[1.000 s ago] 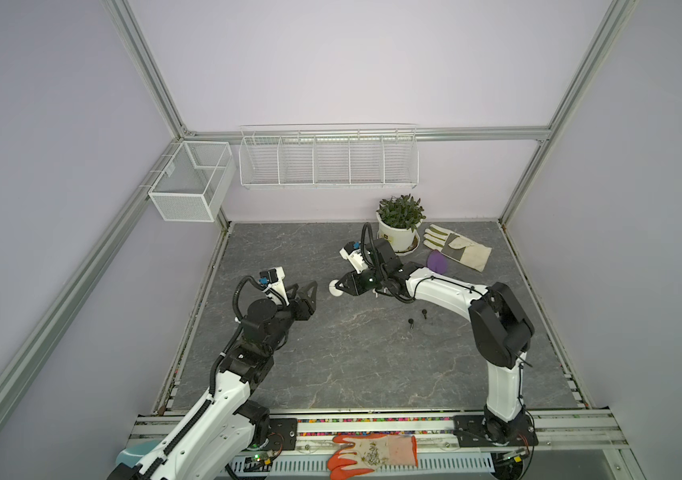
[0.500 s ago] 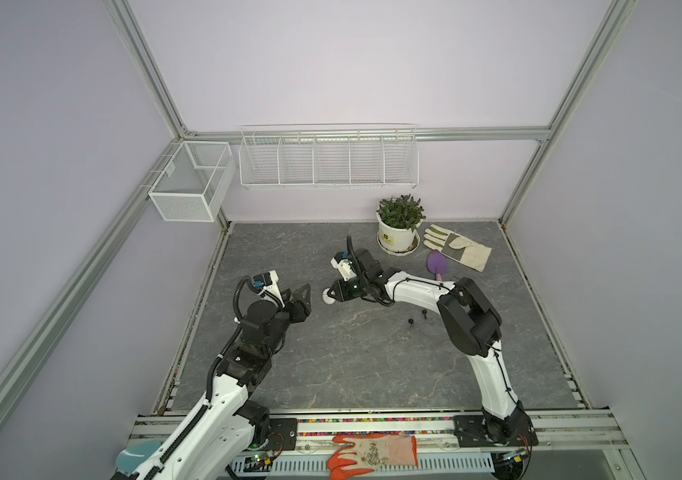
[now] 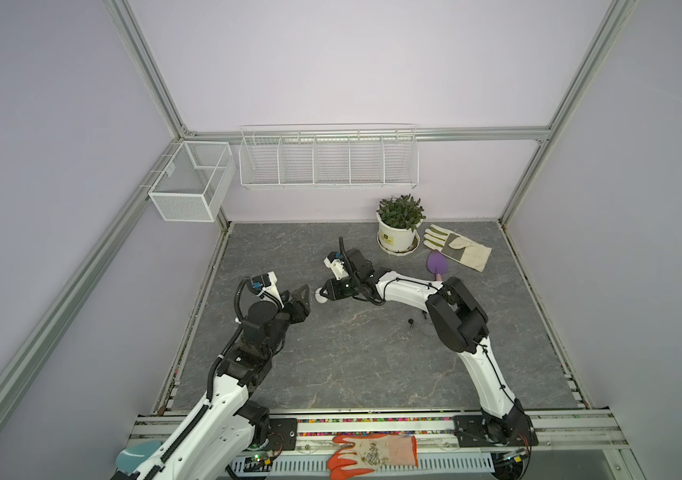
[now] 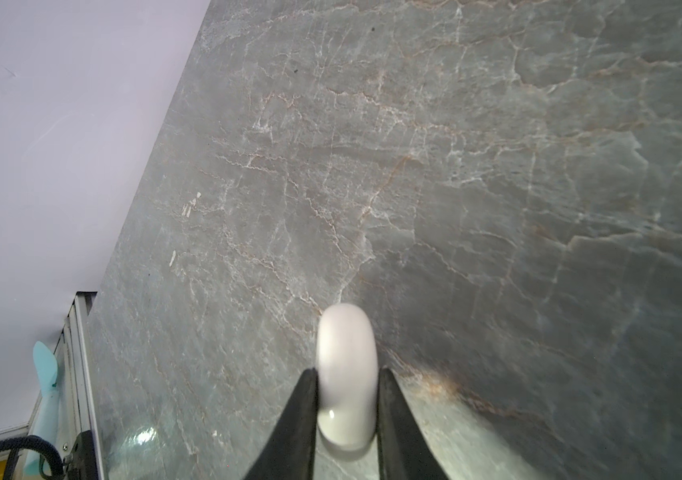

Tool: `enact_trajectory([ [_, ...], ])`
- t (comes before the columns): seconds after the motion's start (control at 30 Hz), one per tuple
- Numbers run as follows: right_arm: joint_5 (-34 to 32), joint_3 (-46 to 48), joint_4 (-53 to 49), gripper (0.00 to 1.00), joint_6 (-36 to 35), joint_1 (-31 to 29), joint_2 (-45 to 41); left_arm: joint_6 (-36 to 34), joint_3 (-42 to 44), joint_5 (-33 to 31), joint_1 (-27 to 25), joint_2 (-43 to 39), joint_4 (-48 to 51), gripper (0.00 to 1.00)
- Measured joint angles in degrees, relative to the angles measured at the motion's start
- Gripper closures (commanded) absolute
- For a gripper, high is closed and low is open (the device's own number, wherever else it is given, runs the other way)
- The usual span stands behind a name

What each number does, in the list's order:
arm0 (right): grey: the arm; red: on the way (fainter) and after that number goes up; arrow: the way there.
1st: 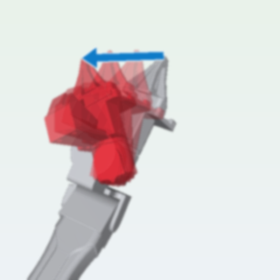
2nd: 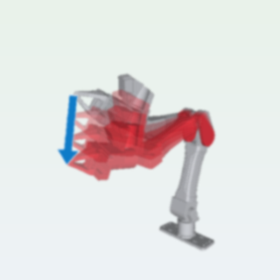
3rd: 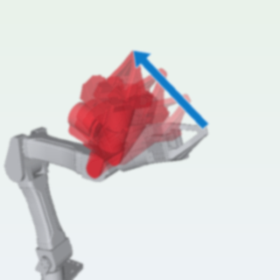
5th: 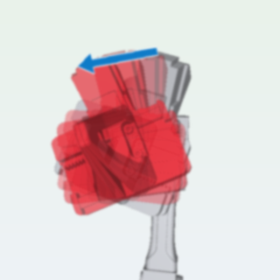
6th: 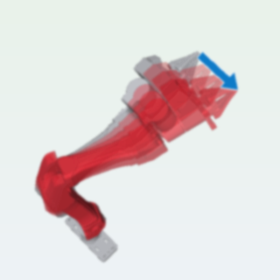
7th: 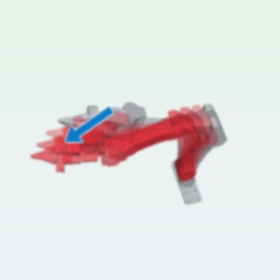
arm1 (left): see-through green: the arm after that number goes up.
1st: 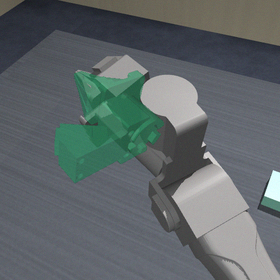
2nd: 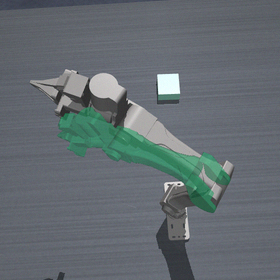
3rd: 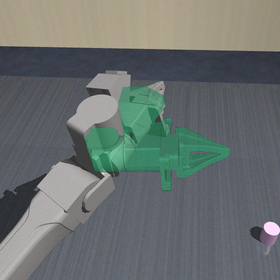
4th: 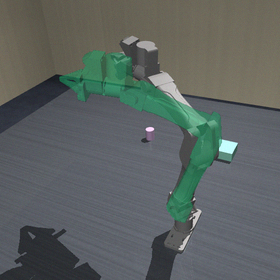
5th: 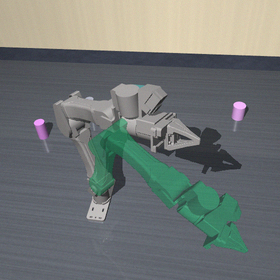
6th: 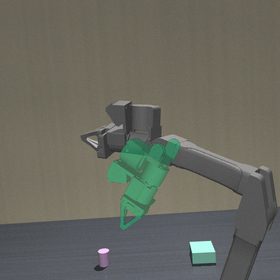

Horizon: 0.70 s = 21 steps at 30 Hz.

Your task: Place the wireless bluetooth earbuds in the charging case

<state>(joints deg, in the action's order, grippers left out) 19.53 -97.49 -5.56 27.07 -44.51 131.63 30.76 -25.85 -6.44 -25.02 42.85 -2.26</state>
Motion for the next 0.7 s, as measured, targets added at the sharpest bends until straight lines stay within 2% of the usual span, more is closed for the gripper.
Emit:
enact_trajectory([
  [0.37,-0.4,-1.7,-2.5,0.6,0.6,0.3,2.4,0.2,1.0,-0.9,0.0,3.0,-0.9,0.35],
  [0.57,-0.6,-2.2,-4.0,0.45,0.1,0.5,2.9,0.2,1.8,-1.3,0.0,3.8,-1.8,0.35],
  [0.7,-0.9,-2.6,-5.4,0.32,-4.4,0.5,2.4,0.3,2.1,-1.4,0.0,4.0,-1.7,0.35],
])
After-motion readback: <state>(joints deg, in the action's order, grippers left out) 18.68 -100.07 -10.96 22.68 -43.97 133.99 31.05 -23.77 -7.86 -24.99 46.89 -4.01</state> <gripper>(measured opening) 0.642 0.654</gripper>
